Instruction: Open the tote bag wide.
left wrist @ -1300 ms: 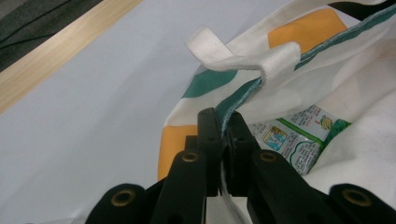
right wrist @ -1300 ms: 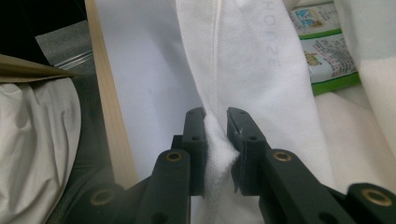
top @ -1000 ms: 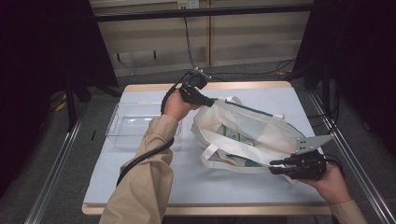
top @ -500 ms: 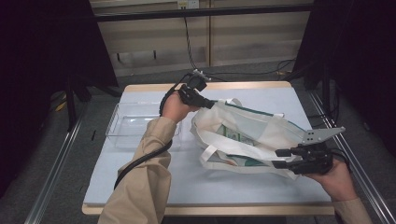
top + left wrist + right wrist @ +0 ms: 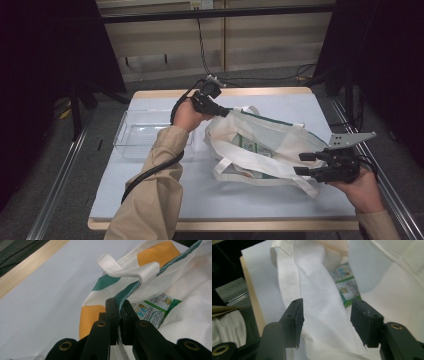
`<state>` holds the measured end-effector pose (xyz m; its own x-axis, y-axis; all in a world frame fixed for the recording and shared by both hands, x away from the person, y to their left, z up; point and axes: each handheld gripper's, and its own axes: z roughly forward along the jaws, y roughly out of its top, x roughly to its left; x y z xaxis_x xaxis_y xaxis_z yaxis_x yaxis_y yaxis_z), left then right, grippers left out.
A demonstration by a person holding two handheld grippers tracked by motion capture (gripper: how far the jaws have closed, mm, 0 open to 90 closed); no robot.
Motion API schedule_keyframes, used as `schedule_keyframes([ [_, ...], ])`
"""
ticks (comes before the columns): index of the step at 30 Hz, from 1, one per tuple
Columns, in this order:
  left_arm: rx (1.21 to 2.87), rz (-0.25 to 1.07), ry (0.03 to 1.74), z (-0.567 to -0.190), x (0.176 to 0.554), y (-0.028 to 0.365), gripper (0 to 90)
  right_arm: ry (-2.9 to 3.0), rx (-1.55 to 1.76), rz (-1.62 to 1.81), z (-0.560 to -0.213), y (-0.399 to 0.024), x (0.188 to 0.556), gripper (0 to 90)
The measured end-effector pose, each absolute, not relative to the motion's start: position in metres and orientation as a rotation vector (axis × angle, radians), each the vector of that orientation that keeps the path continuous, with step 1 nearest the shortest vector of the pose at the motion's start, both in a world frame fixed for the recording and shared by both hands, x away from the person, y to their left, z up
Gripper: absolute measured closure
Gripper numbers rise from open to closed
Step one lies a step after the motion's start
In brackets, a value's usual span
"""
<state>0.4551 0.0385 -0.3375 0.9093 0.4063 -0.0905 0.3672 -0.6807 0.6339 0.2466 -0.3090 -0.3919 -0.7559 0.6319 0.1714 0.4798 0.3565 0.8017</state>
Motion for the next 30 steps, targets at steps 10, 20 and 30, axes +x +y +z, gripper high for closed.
schedule_keyframes([
  [10, 2.379, 0.072, 0.551, -0.337, 0.453, 0.037, 87.2, 2.422, 1.031, 1.285, -0.404, -0.305, 0.250, 64.2],
  [20, 2.370, 0.083, 0.554, -0.335, 0.451, 0.032, 87.0, 2.504, 1.024, 1.251, -0.419, -0.304, 0.249, 72.4],
  [30, 2.326, 0.093, 0.606, -0.336, 0.457, 0.029, 87.3, 2.601, 0.997, 1.204, -0.434, -0.302, 0.246, 87.2],
])
